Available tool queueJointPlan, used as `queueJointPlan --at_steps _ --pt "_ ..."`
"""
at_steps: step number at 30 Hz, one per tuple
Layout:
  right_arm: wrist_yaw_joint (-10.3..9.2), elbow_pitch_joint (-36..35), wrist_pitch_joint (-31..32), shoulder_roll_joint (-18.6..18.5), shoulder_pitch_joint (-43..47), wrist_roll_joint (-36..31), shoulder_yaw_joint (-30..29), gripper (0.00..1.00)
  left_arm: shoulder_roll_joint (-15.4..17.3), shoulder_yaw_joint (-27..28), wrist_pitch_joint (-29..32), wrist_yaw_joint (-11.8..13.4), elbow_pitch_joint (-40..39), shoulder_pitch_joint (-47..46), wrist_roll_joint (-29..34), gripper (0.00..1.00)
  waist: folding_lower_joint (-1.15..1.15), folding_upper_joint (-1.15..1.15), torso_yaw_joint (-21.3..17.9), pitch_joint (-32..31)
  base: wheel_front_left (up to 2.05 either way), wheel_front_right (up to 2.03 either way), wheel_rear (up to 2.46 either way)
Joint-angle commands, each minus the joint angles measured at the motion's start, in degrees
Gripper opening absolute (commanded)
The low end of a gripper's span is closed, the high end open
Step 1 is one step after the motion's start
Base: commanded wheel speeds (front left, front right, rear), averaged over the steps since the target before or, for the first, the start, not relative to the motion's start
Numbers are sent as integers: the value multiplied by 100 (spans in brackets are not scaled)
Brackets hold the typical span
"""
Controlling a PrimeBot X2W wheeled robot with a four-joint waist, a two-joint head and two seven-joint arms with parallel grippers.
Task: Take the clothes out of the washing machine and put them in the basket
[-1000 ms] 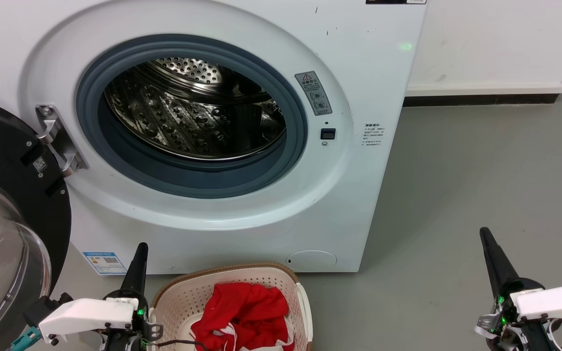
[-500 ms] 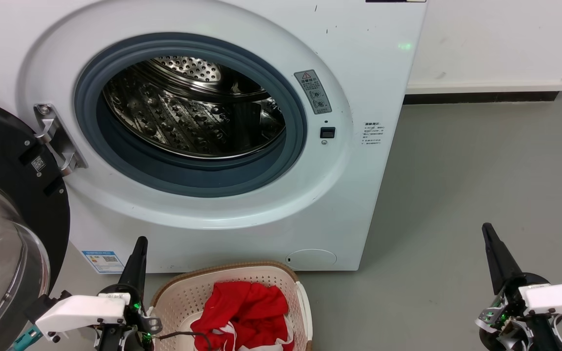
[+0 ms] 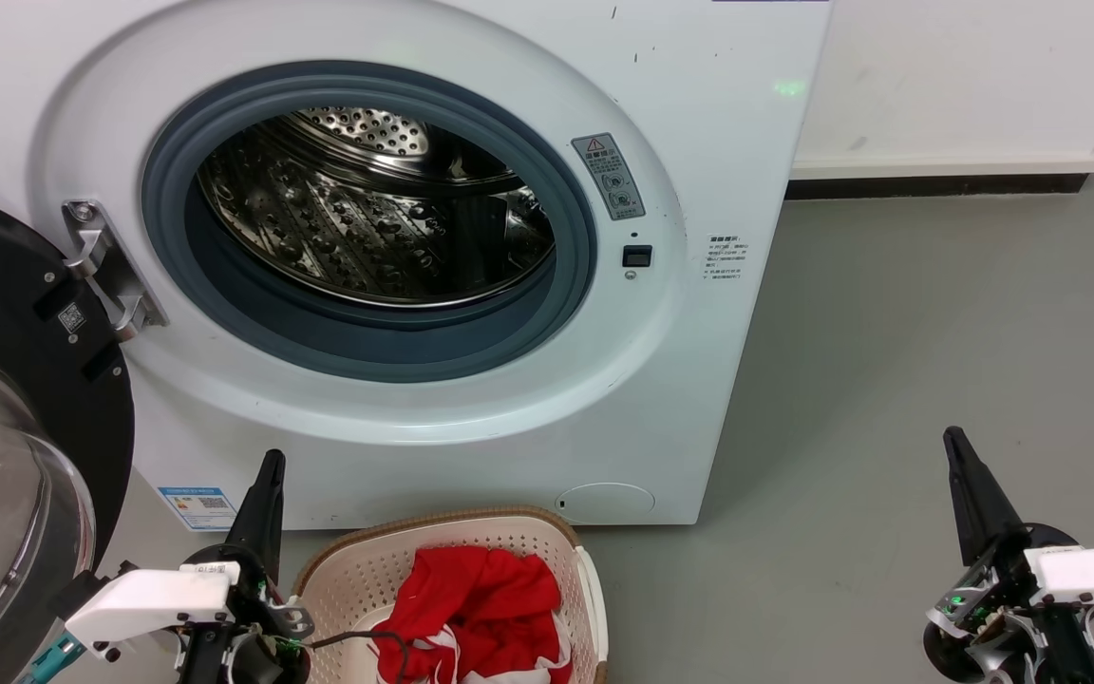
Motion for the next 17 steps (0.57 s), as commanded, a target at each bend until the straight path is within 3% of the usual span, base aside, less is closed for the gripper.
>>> queueJointPlan --at_steps 1,17 --pt "0 11 25 19 -79 8 -14 0 -8 20 16 -25 7 -53 -22 0 0 0 0 0 0 0 0" --pt "0 14 54 47 -83 -38 -52 0 -8 18 15 -25 6 -49 -24 0 0 0 0 0 0 0 0"
